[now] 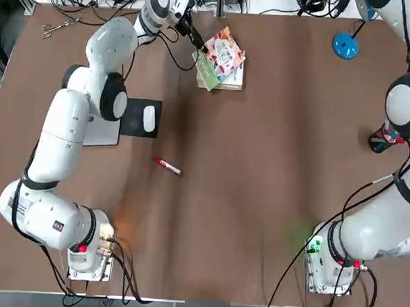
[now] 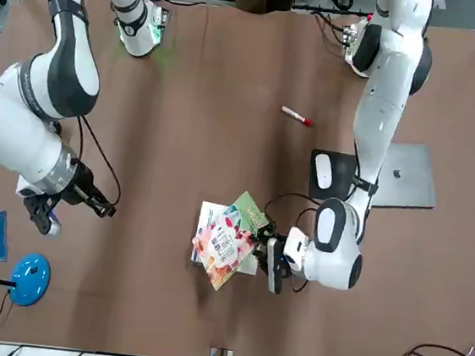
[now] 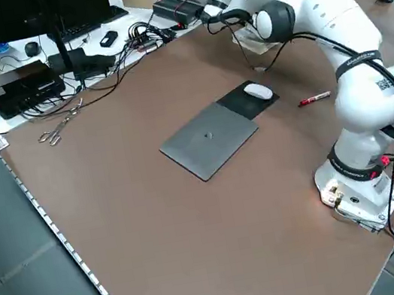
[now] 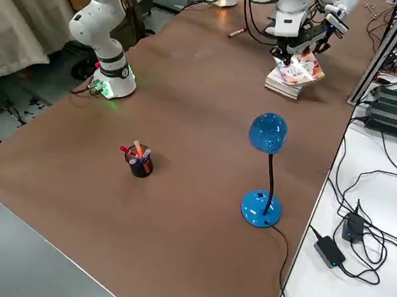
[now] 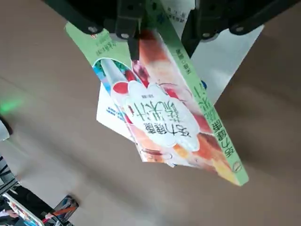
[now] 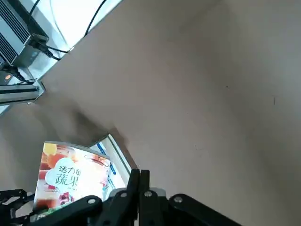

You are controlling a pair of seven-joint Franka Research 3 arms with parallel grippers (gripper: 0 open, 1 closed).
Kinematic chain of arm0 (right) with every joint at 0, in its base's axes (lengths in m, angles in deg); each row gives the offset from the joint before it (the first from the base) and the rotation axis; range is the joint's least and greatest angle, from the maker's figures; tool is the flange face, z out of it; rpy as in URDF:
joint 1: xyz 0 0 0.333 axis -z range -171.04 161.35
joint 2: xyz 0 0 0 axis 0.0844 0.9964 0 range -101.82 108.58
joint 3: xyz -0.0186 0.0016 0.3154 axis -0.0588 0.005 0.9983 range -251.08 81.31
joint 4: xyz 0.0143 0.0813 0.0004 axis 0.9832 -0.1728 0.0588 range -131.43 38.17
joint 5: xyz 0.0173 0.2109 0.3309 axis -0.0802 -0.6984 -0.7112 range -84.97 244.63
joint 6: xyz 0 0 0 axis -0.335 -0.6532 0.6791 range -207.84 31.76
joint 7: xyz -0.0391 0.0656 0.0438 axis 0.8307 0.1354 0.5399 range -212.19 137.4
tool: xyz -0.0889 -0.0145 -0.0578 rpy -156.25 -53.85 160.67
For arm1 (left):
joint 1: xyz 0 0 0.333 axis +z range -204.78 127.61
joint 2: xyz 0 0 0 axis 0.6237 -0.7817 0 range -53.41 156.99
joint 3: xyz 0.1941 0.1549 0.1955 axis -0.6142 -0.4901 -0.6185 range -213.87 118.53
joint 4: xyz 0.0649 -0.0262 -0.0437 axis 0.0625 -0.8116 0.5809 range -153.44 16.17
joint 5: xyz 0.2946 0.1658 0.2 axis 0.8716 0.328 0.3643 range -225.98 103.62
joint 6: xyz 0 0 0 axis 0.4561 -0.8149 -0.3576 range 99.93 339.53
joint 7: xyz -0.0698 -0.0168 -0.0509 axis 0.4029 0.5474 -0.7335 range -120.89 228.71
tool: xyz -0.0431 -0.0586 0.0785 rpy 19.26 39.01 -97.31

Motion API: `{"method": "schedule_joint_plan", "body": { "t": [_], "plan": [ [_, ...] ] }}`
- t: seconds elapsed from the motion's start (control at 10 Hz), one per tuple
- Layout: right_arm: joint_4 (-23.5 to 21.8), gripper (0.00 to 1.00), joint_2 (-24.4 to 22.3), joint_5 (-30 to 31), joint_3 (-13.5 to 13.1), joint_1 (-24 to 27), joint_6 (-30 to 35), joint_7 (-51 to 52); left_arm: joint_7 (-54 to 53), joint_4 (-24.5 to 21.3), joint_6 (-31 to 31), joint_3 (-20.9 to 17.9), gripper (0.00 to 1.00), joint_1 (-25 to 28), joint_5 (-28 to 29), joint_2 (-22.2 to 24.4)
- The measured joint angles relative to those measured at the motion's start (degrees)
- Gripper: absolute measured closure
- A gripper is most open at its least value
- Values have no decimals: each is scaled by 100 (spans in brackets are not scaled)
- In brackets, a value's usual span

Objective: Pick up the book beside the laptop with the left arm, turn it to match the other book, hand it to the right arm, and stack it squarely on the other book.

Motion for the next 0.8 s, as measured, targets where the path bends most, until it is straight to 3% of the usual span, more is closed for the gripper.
{"method": "schedule_joint_plan", "body": {
  "t": [0.2,0.3,0.5,0.6,0.8],
  "plan": [
    [0,97,1,0,1,-68,0,-1,-161,0,38,-55,47,-74,0,0],
    [0,98,1,0,1,-84,-3,-3,-173,1,42,-100,31,-137,0,0],
    [0,98,5,-4,10,-118,-6,-4,-174,-2,-3,-137,20,-201,0,0],
    [10,98,35,-9,16,-189,-11,-75,-173,-3,-138,-182,5,-195,6,6],
    [85,98,203,-15,20,-410,-243,-584,-56,25,-596,-332,4,-169,285,167]
  ]
}}
